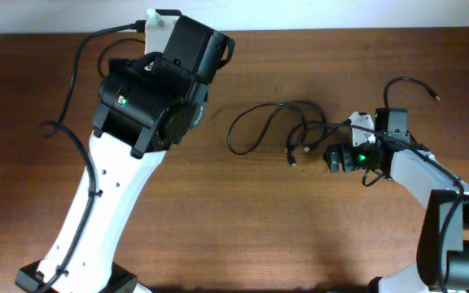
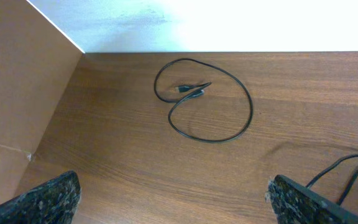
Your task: Untangle cables
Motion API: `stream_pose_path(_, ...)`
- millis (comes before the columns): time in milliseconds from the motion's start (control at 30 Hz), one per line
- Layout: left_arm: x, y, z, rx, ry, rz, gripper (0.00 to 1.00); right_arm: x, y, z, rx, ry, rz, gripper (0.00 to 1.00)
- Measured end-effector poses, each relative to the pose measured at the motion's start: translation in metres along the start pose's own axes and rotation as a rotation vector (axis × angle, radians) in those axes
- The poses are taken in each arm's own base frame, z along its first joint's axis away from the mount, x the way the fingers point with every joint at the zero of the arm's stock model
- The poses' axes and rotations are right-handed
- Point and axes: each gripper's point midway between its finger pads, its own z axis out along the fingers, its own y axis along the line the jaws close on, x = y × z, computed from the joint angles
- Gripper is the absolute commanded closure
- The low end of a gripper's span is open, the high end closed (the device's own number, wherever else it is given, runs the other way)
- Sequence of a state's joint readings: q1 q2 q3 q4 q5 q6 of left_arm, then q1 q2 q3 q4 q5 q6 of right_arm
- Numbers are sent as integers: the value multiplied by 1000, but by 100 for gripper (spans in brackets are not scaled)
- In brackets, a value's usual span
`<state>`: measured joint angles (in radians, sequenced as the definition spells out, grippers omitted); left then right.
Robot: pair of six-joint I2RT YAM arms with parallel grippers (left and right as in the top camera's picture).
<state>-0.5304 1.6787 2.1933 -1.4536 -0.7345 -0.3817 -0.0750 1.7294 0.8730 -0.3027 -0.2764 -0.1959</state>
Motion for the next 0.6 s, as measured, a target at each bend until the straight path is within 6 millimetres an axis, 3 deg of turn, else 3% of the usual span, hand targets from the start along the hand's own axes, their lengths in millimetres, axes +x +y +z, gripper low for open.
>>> stream_pose_path(33,0,0,0,0,0,0,1,2,-4,1,21,9,-6,37)
stream_pose_path(67,0,1,0,-3,-1,1,1,3,-6,1,33,13,-9,46)
stream_pose_path(100,0,1,0,-4,-1,8,1,4,-10,1,58,20,-14,46)
stream_pose_path(133,0,1,0,-5,0,15,1,6,-15,1,84,28,-9,53)
stream_pose_path(200,0,1,0,-8,0,26,1,7,-20,1,113,37,-12,74)
stream_pose_path(267,0,2,0,-12,-1,29,1,8,-24,1,139,44,-11,80)
stream_pose_path(300,0,3,0,-17,-2,30,1,8,-26,1,146,44,-15,96)
stream_pose_path(600,0,9,-3,-33,-7,32,1,2,-28,3,153,18,-14,96)
